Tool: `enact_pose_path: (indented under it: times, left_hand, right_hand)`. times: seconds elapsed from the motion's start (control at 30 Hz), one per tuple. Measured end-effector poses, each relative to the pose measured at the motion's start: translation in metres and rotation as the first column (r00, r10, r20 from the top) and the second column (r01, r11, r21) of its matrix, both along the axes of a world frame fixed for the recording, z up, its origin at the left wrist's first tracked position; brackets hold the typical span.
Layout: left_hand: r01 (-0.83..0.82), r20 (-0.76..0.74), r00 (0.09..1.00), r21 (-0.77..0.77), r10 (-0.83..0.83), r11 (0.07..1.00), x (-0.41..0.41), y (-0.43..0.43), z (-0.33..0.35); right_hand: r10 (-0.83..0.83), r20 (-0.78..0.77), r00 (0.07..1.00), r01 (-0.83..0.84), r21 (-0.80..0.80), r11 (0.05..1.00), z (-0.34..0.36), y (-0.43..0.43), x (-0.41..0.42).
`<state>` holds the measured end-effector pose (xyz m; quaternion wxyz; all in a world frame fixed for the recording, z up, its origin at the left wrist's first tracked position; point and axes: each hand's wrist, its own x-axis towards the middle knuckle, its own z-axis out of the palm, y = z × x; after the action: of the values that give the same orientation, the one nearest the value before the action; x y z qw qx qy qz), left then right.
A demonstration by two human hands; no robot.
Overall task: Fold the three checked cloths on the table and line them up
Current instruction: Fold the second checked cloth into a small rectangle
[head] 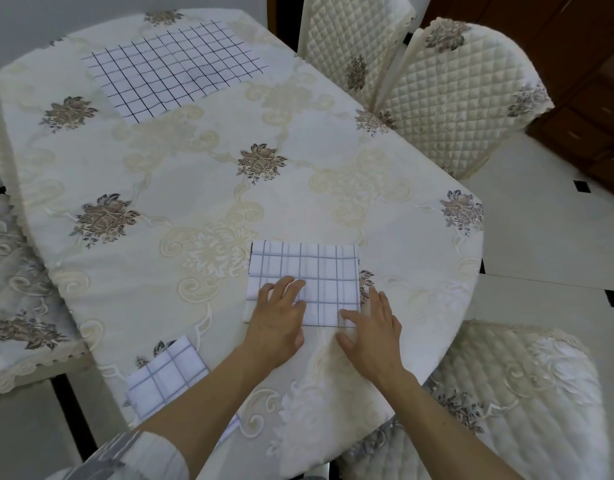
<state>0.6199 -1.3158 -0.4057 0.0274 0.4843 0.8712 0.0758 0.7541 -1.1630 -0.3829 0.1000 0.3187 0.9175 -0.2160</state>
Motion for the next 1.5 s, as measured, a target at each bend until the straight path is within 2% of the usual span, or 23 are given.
enact_pose_path:
  times: [0.27,0.4,0.87,1.1,1.2,1.5]
  left_hand:
    - [0.117,-0.035,0.993,0.012,-0.117,0.993,0.006,0.027,0.000]
    - [0.137,0.008,0.990,0.028,-0.137,0.990,0.014,0.035,-0.001]
    - [0.152,-0.027,0.988,0.005,-0.152,0.988,0.027,0.058,0.005]
    - [0.224,-0.051,0.973,0.012,-0.223,0.975,0.021,0.050,0.005]
    - [0.239,-0.061,0.969,-0.010,-0.239,0.971,0.022,0.051,0.007]
    - [0.301,-0.068,0.949,-0.100,-0.308,0.948,0.025,0.057,0.006]
  right_hand:
    - [0.000,0.052,0.999,0.001,-0.031,1.000,0.005,0.008,-0.001]
    - [-0.009,0.053,0.999,0.012,-0.058,0.998,0.006,0.006,0.000]
    - [-0.004,0.053,0.999,0.010,-0.116,0.993,0.010,0.009,0.001]
    - [0.068,-0.097,0.993,-0.068,0.002,0.998,-0.007,0.025,0.014]
    - [0.099,-0.102,0.990,-0.094,0.047,0.994,-0.012,0.031,0.019]
    - [0.083,-0.132,0.988,-0.081,0.020,0.997,-0.014,0.036,0.019]
